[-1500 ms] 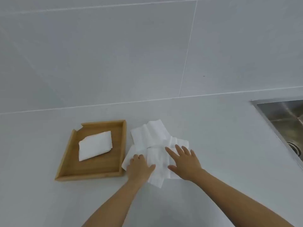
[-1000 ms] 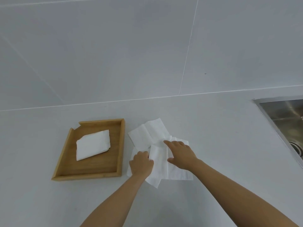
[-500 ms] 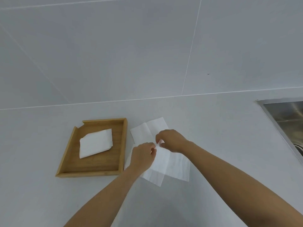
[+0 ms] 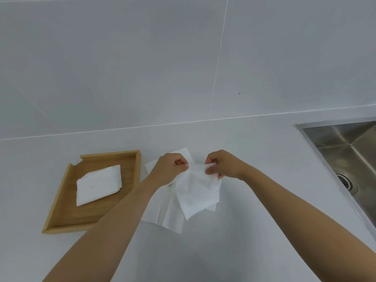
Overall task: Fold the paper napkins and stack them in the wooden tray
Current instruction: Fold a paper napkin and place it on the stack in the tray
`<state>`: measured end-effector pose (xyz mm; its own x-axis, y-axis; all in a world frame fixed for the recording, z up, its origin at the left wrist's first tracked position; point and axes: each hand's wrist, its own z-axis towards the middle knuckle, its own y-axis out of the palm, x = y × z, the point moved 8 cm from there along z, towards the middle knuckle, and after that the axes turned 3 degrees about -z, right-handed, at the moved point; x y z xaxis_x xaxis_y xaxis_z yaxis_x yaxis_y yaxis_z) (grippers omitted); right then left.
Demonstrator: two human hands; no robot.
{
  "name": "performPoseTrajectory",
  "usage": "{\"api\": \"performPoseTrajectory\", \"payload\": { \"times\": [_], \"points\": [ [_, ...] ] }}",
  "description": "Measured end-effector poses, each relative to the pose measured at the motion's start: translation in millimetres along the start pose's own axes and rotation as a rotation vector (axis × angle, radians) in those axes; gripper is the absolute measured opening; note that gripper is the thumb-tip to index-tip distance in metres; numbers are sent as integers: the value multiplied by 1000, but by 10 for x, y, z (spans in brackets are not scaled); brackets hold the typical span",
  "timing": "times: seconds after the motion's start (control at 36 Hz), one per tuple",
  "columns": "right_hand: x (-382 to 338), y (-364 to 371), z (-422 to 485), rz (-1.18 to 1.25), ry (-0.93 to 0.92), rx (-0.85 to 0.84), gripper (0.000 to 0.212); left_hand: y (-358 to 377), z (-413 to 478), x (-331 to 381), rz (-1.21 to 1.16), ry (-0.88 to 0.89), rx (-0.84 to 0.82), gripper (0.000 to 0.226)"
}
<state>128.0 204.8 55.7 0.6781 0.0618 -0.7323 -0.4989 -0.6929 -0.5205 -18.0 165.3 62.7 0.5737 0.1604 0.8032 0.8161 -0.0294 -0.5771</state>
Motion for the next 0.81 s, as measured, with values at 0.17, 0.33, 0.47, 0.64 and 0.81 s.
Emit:
{"api": "performPoseTrajectory", "payload": {
  "times": [0.17, 0.33, 0.47, 0.64, 0.81],
  "points": [
    [89, -90, -95, 161, 38, -89, 22, 14, 105, 112, -35, 13, -101, 5],
    [247, -104, 31, 99, 80, 46, 28, 164, 188, -58, 41, -23, -105, 10],
    [396, -4, 141, -96, 65, 122, 11, 340, 210, -201, 143, -42, -61, 14],
    [523, 64, 103, -163, 38, 177, 10, 528, 100, -269, 149, -39, -103, 13],
    [733, 275, -74, -262, 44, 47, 15, 753, -165, -319, 196, 7, -268, 12]
  ]
}}
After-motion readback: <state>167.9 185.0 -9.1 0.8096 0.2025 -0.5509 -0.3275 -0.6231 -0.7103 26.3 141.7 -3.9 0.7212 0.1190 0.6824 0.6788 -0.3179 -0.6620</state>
